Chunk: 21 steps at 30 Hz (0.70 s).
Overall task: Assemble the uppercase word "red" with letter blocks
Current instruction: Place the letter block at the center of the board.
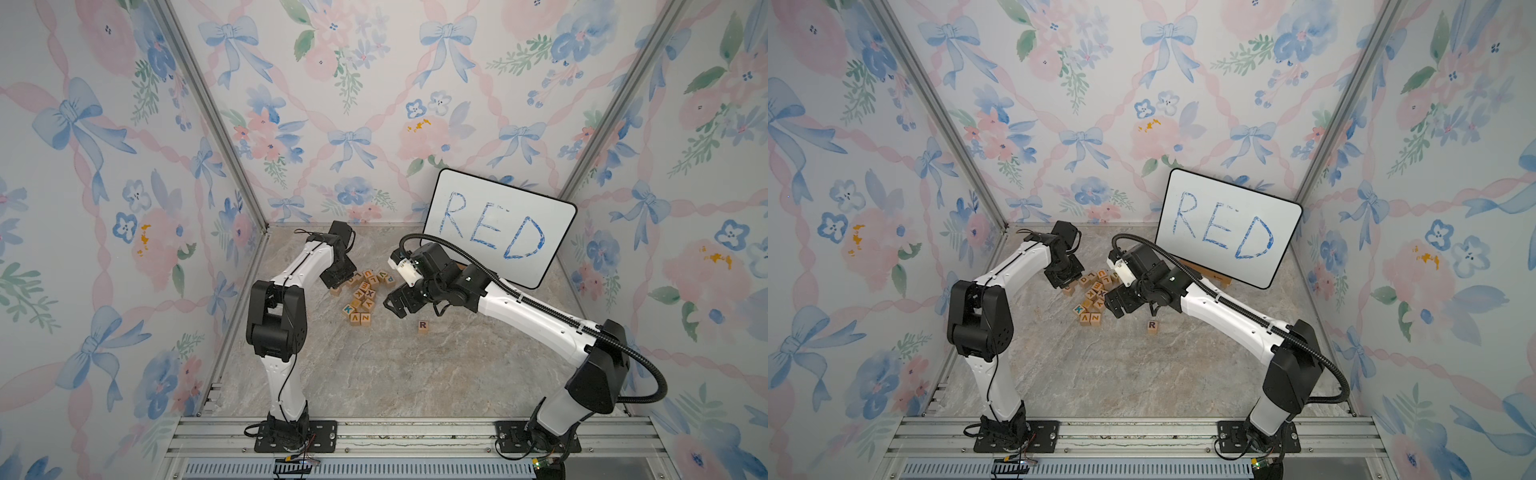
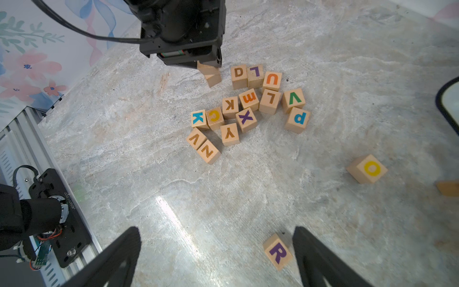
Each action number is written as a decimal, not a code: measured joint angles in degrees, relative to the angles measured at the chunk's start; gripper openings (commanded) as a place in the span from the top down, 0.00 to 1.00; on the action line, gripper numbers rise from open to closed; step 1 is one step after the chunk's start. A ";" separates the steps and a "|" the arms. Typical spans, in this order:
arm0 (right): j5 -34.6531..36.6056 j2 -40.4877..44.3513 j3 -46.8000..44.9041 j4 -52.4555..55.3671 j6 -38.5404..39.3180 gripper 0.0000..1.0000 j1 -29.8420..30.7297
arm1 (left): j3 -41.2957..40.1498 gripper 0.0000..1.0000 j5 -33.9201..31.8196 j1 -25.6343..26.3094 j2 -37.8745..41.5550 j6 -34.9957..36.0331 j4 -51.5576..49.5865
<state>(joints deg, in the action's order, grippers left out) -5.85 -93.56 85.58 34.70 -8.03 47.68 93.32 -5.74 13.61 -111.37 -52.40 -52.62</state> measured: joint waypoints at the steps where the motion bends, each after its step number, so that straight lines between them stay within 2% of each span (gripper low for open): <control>1: 0.00 0.79 -0.72 -0.02 0.00 0.03 -0.37 | 0.96 0.76 -0.55 0.55 -0.02 0.72 -0.85; 10: 0.13 7.39 -6.51 -0.22 -0.02 0.03 -3.15 | 10.78 0.76 -2.89 5.77 -2.51 4.35 -6.05; 21: 0.76 14.84 -12.87 0.26 -0.55 0.03 -5.70 | 18.60 0.76 -2.75 13.51 -7.50 4.39 -9.31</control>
<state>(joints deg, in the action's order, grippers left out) -5.08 -78.72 72.71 34.96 -8.58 41.98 111.92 -8.49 27.11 -118.87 -48.01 -61.93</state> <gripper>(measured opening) 0.971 0.323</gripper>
